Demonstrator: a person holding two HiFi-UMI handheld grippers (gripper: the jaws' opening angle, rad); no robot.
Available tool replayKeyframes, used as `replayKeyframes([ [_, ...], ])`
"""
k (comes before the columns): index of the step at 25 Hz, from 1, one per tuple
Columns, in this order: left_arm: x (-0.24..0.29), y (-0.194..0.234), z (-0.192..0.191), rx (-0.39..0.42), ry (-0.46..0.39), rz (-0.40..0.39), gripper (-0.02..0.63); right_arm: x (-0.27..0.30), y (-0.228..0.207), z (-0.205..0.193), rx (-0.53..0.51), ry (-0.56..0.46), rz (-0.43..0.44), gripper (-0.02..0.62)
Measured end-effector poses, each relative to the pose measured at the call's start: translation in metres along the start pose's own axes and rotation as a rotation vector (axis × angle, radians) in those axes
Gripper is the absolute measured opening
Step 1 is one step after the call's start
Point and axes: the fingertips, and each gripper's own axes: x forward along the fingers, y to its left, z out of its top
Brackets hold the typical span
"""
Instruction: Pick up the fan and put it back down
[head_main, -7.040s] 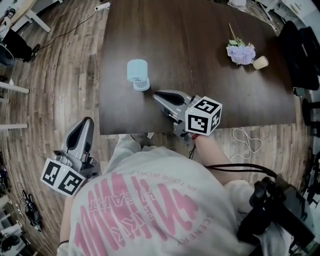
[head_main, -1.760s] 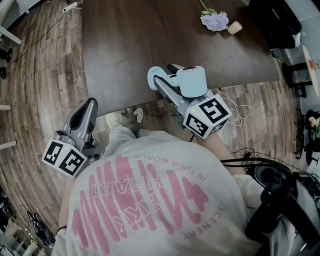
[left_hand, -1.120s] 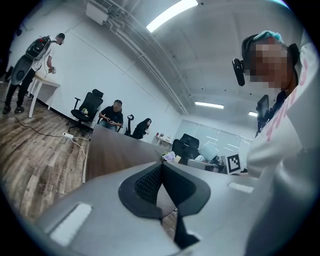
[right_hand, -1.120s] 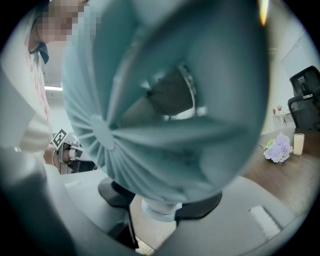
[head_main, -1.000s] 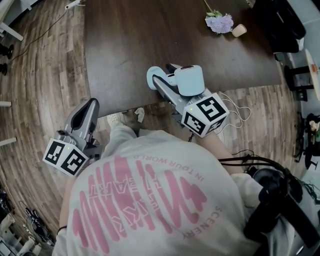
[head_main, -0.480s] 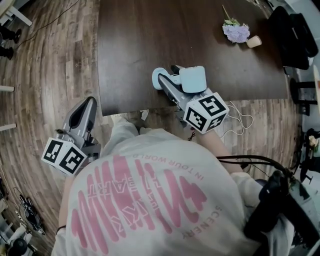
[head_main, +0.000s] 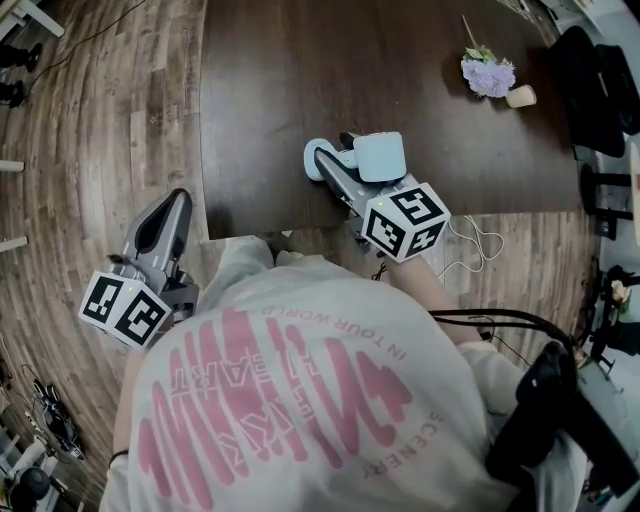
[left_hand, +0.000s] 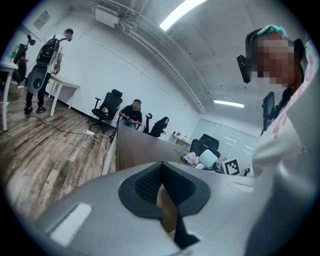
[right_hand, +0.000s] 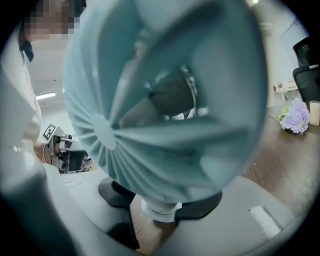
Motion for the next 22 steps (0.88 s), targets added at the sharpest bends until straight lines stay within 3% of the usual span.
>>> replayKeyframes([
  [22, 0.029, 0.036, 0.017, -0.021, 0.019, -0.012, 0.018, 0.039, -0.018, -0.012, 0.081, 0.091, -0.030, 0.216],
])
